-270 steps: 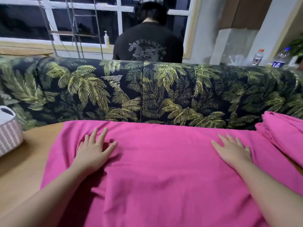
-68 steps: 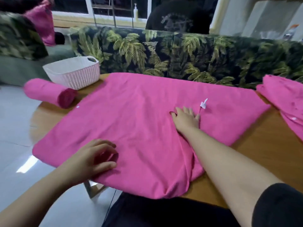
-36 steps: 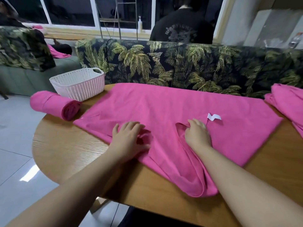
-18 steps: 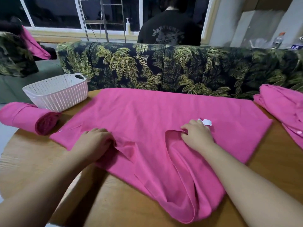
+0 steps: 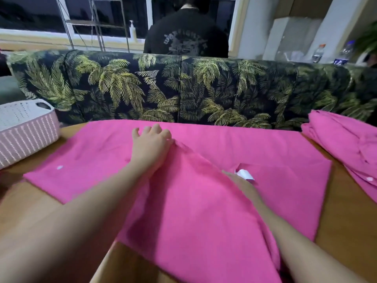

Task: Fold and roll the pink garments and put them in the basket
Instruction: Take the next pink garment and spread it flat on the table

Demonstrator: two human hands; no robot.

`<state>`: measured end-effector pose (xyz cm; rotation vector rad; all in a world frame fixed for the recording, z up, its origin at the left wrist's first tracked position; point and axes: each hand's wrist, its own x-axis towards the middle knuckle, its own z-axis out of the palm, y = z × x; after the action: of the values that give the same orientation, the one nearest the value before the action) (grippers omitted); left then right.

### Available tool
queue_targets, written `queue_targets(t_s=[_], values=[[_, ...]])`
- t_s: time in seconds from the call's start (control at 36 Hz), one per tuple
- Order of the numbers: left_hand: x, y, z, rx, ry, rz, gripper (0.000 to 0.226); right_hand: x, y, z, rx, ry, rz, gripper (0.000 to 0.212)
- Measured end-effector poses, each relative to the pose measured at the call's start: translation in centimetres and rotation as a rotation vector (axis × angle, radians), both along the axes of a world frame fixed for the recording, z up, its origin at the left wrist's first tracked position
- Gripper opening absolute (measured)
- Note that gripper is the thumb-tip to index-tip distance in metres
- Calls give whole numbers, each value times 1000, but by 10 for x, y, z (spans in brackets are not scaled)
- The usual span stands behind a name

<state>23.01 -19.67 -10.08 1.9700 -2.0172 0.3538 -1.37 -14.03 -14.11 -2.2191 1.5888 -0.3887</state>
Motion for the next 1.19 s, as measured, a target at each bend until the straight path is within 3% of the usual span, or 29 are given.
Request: queue_targets(t_s=[0.08,0.17,0.28,0.36,0.47,0.58,0.78,1.19], values=[[0,-10,-25,153,93,66,56,-7,9,7,-131,-10,-132,13],[4,-11,-41,256,207,112,78,-11,10,23,-327,-151,-246,37],[3,-12,-45,233,202,50,68,-24,-29,52,-528,-223,-306,33],[5,-14,-43,183,289,55,50,-30,-77,52,-489,-96,-324,18],[12,-20,-41,100,375,66,35,-34,-123,28,-358,83,-329,24],[20,-40,-35,105,167,69,29,-37,-137,9,-150,253,-314,45],[25,-60,-45,371,109,-10,48,-40,-134,6,51,344,-285,51],[24,52,-46,397,78,-23,50,-45,-15,7,63,379,-268,54]])
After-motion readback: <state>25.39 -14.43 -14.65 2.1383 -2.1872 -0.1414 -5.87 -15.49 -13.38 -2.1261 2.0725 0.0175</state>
